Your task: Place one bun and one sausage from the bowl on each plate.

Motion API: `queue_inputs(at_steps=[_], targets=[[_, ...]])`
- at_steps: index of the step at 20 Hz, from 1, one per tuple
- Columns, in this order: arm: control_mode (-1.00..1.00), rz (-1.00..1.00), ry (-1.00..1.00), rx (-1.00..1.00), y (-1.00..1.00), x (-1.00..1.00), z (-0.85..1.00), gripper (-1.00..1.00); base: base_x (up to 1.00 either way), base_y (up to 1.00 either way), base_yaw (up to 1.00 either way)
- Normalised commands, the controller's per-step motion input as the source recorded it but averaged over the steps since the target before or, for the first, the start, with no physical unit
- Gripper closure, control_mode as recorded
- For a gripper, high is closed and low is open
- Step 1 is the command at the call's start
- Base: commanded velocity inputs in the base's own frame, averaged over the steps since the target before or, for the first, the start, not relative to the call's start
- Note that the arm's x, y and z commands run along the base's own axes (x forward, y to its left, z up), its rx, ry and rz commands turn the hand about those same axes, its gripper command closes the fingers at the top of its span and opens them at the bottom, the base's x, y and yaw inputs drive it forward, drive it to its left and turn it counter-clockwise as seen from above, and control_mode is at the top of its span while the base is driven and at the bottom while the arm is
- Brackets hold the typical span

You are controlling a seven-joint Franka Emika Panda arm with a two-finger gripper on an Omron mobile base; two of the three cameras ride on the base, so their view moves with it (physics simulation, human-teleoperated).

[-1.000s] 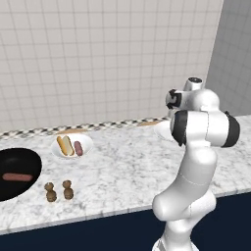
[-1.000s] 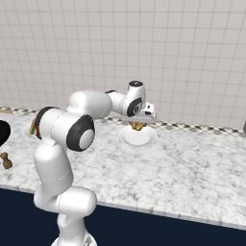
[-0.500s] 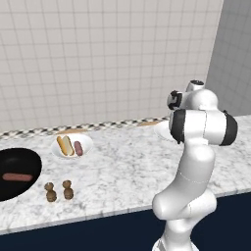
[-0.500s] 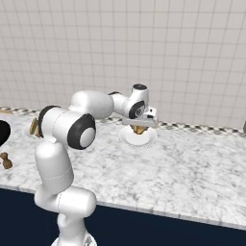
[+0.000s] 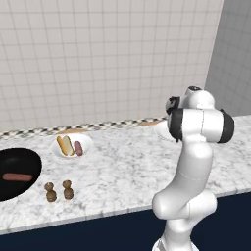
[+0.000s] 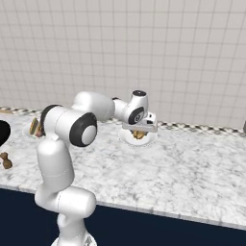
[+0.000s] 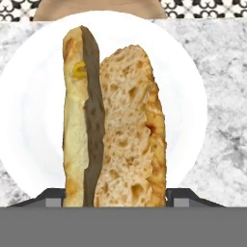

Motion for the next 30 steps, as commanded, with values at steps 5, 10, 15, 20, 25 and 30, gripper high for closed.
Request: queue_inputs(at_steps=[5, 10, 15, 20, 25, 30], targets=[[-1.0, 0.0, 0.0, 0.0, 0.0, 0.16, -0.07, 1.0, 0.0, 0.0, 0.0], [-1.0, 0.0, 0.0, 0.0, 0.0, 0.21, -0.19, 1.0, 0.0, 0.0, 0.0], [-1.0, 0.0, 0.0, 0.0, 0.0, 0.08, -0.21, -1.0, 0.0, 0.0, 0.0], [-1.0, 0.0, 0.0, 0.0, 0.0, 0.02, -0.04, -1.0, 0.0, 0.0, 0.0], [-1.0, 0.0, 0.0, 0.0, 0.0, 0.0, 0.0, -1.0, 0.0, 0.0, 0.0], [-1.0, 0.0, 0.0, 0.0, 0.07, 0.01, 0.18, -1.0, 0.0, 0.0, 0.0]])
